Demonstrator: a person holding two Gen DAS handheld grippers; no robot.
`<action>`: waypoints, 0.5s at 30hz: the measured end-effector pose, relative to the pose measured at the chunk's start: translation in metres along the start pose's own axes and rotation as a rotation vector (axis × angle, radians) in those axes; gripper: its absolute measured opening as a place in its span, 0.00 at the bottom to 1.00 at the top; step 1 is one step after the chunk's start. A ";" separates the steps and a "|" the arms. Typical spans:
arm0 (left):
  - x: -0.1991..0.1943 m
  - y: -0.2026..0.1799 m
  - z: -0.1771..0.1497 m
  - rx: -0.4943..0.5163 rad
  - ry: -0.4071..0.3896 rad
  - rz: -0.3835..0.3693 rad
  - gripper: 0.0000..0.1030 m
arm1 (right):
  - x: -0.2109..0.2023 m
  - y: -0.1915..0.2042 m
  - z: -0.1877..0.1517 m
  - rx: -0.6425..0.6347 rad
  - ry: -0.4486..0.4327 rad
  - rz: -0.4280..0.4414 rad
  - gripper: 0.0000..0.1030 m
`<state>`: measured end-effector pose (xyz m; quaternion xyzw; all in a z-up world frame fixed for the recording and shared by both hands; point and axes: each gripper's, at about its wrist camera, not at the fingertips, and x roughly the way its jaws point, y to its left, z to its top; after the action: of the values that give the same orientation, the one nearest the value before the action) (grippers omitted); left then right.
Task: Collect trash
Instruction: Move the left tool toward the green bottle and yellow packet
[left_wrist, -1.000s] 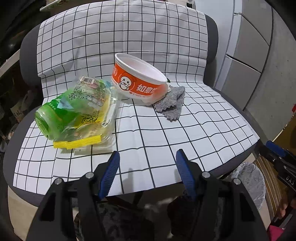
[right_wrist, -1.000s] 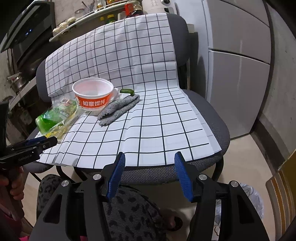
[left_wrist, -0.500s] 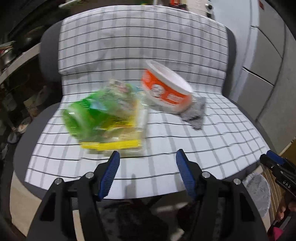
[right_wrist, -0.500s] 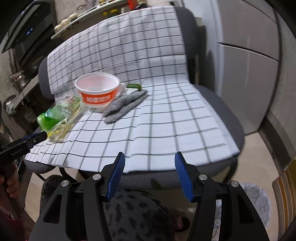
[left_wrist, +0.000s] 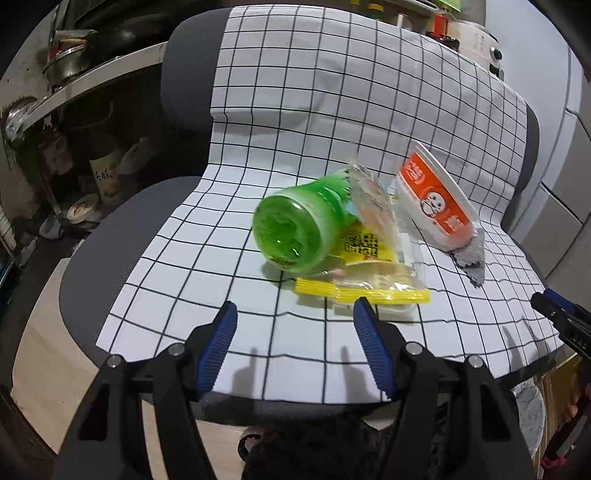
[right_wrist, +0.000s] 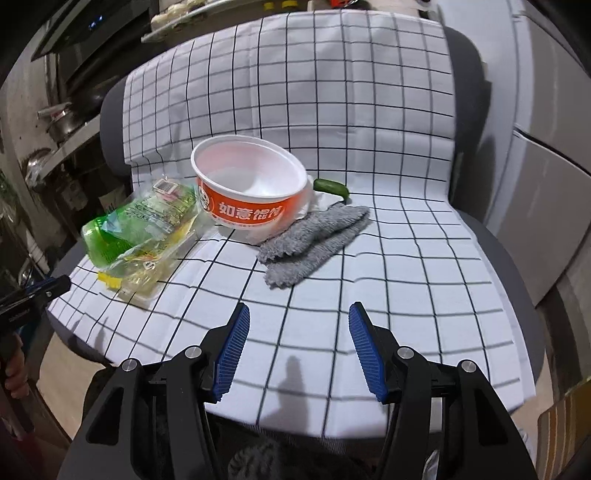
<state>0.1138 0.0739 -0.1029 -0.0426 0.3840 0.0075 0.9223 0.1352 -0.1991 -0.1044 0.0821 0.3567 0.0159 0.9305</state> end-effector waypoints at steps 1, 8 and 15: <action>0.002 0.001 0.002 0.000 -0.001 -0.003 0.62 | 0.004 0.002 0.002 -0.003 0.002 0.000 0.56; 0.011 -0.021 0.011 0.044 0.001 -0.134 0.62 | 0.025 0.011 0.017 -0.020 0.026 -0.020 0.56; 0.041 -0.052 0.026 0.054 0.025 -0.225 0.39 | 0.025 0.009 0.019 -0.015 0.006 -0.030 0.56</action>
<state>0.1634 0.0238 -0.1104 -0.0605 0.3881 -0.1070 0.9134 0.1667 -0.1904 -0.1057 0.0697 0.3606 0.0050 0.9301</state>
